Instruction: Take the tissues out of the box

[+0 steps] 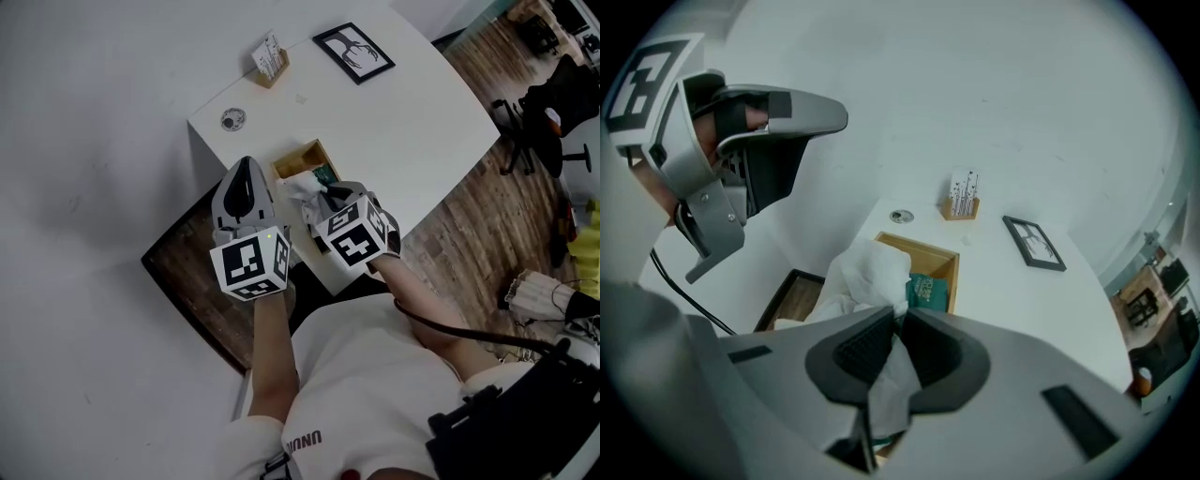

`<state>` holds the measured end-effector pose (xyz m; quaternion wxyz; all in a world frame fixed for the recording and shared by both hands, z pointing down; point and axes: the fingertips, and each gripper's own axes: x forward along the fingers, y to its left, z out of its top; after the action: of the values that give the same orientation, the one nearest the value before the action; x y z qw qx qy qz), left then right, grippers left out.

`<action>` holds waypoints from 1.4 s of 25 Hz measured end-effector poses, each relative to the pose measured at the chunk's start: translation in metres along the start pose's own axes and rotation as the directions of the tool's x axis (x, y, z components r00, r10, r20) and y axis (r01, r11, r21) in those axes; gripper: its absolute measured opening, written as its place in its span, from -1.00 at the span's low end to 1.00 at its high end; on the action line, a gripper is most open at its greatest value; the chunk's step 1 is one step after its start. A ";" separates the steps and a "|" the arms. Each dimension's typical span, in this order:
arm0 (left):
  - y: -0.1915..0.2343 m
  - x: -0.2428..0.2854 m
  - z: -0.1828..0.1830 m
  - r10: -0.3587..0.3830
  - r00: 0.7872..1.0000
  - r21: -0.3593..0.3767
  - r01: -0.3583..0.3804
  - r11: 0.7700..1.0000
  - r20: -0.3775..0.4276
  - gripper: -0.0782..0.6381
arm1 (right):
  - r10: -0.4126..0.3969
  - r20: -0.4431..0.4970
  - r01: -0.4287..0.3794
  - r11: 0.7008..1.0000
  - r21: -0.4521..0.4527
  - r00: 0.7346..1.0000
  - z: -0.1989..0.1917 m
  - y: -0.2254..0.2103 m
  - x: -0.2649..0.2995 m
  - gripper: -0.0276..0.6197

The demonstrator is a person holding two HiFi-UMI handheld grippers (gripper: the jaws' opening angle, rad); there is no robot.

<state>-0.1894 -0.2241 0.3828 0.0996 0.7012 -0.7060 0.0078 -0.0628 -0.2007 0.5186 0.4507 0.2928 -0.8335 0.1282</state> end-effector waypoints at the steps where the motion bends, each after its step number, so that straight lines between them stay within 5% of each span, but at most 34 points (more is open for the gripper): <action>1: 0.000 -0.001 0.001 0.001 1.000 0.002 -0.001 1.000 0.001 -0.75 | -0.002 0.009 0.002 1.000 0.000 1.000 0.002 -0.001 -0.002 -0.74; 35: 0.008 -0.040 0.020 0.087 0.995 0.032 -0.088 0.996 0.051 -0.75 | -0.034 0.207 0.033 0.999 0.010 0.978 0.052 -0.011 -0.049 -0.74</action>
<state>-0.2005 -0.1876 0.3583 0.0696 0.6711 -0.7380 0.0068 -0.0706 -0.2156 0.4488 0.3625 0.3199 -0.8705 0.0921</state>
